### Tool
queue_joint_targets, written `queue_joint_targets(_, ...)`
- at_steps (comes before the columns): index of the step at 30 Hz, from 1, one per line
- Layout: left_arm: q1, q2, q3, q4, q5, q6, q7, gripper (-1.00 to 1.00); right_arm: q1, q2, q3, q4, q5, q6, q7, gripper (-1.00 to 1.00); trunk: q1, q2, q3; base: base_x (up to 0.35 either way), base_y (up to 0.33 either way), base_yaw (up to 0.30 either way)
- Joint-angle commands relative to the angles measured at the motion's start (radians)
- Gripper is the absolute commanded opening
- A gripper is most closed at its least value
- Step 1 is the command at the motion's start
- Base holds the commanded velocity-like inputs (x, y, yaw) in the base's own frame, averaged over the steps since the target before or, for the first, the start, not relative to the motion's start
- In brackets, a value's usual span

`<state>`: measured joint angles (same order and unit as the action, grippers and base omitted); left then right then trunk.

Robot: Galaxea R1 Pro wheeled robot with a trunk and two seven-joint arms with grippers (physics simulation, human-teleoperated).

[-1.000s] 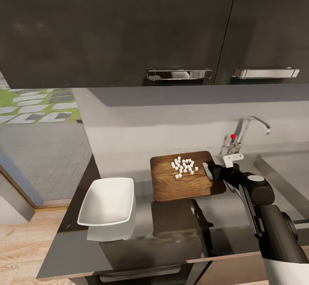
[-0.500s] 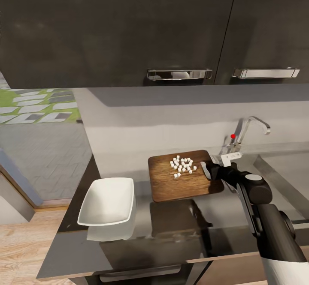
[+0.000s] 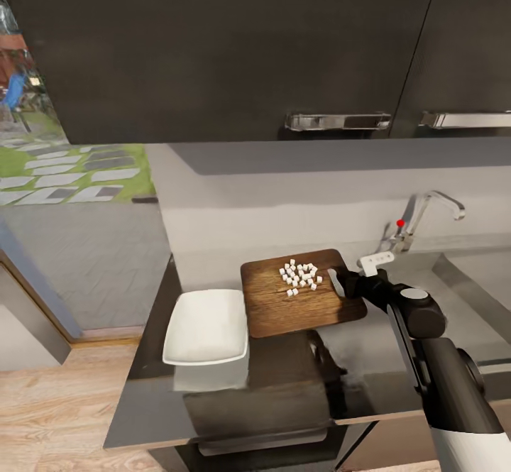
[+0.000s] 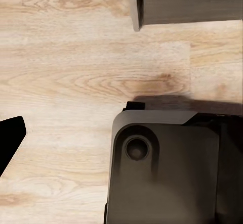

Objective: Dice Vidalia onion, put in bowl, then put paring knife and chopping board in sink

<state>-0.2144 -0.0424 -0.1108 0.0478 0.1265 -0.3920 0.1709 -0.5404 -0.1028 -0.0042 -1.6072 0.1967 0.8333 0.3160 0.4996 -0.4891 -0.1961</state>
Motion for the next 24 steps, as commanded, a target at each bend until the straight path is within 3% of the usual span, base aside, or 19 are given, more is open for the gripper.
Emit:
queue_joint_targets(1,-0.002,-0.001,-0.009,0.004,0.010,-0.007,0.001,1.00,-0.001,0.000,0.000,-0.001,0.009,0.004,0.009,-1.00,0.000,-0.002,-0.002,-0.107,0.268,0.000)
queue_joint_targets(10,-0.002,-0.001,-0.009,0.004,0.010,-0.007,0.001,1.00,-0.003,0.000,0.000,-0.001,0.009,0.005,0.009,-1.00,0.000,-0.002,-0.002,-0.106,0.263,0.000)
queue_joint_targets(19,-0.002,-0.002,-0.009,0.004,0.010,-0.007,0.001,1.00,-0.026,0.002,0.002,0.000,0.008,0.009,-0.006,-1.00,0.000,-0.002,-0.002,-0.013,0.032,0.000)
queue_joint_targets(24,-0.002,-0.002,-0.009,0.004,0.010,-0.007,0.001,1.00,-0.049,0.022,0.065,0.000,0.024,0.030,-0.032,-1.00,0.000,-0.002,-0.002,0.000,0.000,0.000)
